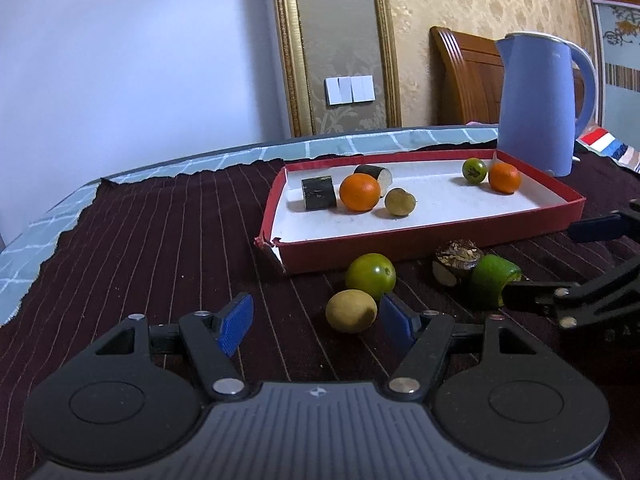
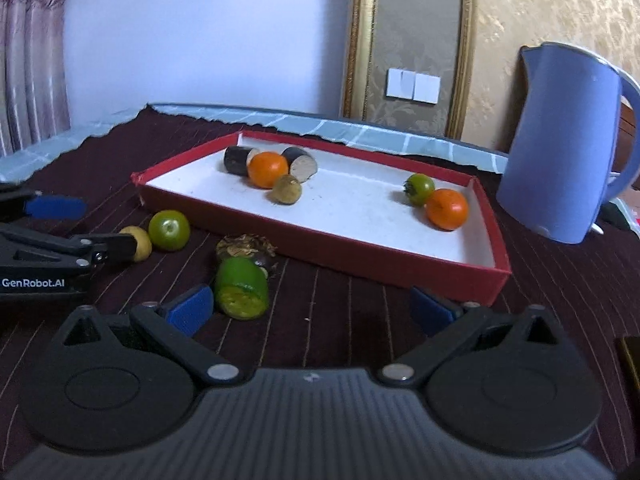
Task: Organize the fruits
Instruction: 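Grasp the brown kiwi with the left tool while the right tool grasps the cut green lime, then lift the kiwi and lime and carry both over the tray, then lower the held kiwi and lime toward the tray floor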
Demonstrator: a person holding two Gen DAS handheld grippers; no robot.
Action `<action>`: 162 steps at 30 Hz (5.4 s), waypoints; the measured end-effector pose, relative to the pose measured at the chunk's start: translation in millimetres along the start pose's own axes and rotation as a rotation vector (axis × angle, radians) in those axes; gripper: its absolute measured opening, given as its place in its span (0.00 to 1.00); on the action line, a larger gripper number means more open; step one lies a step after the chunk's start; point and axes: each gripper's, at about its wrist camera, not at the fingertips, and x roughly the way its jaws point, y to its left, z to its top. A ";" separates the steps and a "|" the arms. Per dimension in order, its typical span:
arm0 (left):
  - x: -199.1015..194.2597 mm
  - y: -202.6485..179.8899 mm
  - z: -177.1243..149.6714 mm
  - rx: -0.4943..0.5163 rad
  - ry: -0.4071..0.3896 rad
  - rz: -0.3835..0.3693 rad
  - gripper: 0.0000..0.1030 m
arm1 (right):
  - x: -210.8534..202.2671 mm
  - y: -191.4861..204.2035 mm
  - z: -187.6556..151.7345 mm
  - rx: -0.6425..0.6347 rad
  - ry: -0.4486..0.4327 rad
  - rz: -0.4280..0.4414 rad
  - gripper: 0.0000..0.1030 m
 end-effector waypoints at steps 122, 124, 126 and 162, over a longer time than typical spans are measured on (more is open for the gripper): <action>108.4 -62.9 98.8 -0.058 0.015 0.150 0.29 | 58.5 -56.6 58.8 0.153 -0.133 -0.131 0.29; 110.0 -62.5 99.2 -0.057 0.016 0.156 0.29 | 60.3 -56.8 58.6 0.154 -0.128 -0.130 0.29; 110.8 -62.2 99.4 -0.059 0.015 0.161 0.29 | 61.5 -56.8 58.5 0.153 -0.125 -0.128 0.29; 140.8 -67.3 117.5 -0.051 0.012 0.180 0.29 | 84.4 -60.7 79.6 0.132 -0.101 -0.151 0.29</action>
